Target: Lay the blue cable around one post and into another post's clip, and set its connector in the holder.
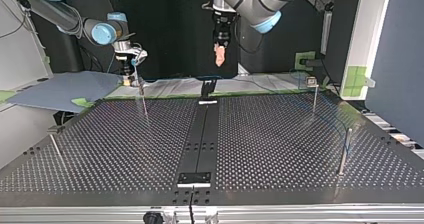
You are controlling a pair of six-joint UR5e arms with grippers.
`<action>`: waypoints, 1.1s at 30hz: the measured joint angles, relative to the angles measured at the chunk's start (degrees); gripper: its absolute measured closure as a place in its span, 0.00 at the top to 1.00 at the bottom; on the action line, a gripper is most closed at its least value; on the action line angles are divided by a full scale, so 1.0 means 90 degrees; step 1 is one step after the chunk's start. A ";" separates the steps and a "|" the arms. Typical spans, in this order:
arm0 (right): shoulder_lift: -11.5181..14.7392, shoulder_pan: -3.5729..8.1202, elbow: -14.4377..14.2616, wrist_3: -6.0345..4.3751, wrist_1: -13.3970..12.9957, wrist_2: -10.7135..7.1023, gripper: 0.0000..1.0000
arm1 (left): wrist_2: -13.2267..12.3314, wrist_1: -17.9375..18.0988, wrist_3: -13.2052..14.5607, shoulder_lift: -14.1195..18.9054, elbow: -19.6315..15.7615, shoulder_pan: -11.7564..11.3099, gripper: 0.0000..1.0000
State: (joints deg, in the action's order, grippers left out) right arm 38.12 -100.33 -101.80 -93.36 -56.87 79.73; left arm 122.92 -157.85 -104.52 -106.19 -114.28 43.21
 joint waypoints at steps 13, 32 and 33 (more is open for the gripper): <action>0.0007 0.0001 0.0014 0.0010 0.0019 0.0000 0.04 | 0.0081 0.0739 -0.0060 -0.0354 -0.0005 0.0742 1.00; 0.0008 0.0241 0.0020 -0.0027 0.0019 -0.0024 0.04 | -0.0666 0.1765 -0.0503 -0.1209 0.0041 0.1330 1.00; 0.0008 0.0250 0.0020 -0.0020 0.0019 -0.0026 0.04 | -0.0721 0.1821 -0.0503 -0.1230 0.0041 0.1280 1.00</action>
State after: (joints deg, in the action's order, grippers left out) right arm 38.20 -98.08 -101.62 -93.54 -56.70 79.49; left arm 116.43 -141.46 -109.05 -117.26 -113.90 54.73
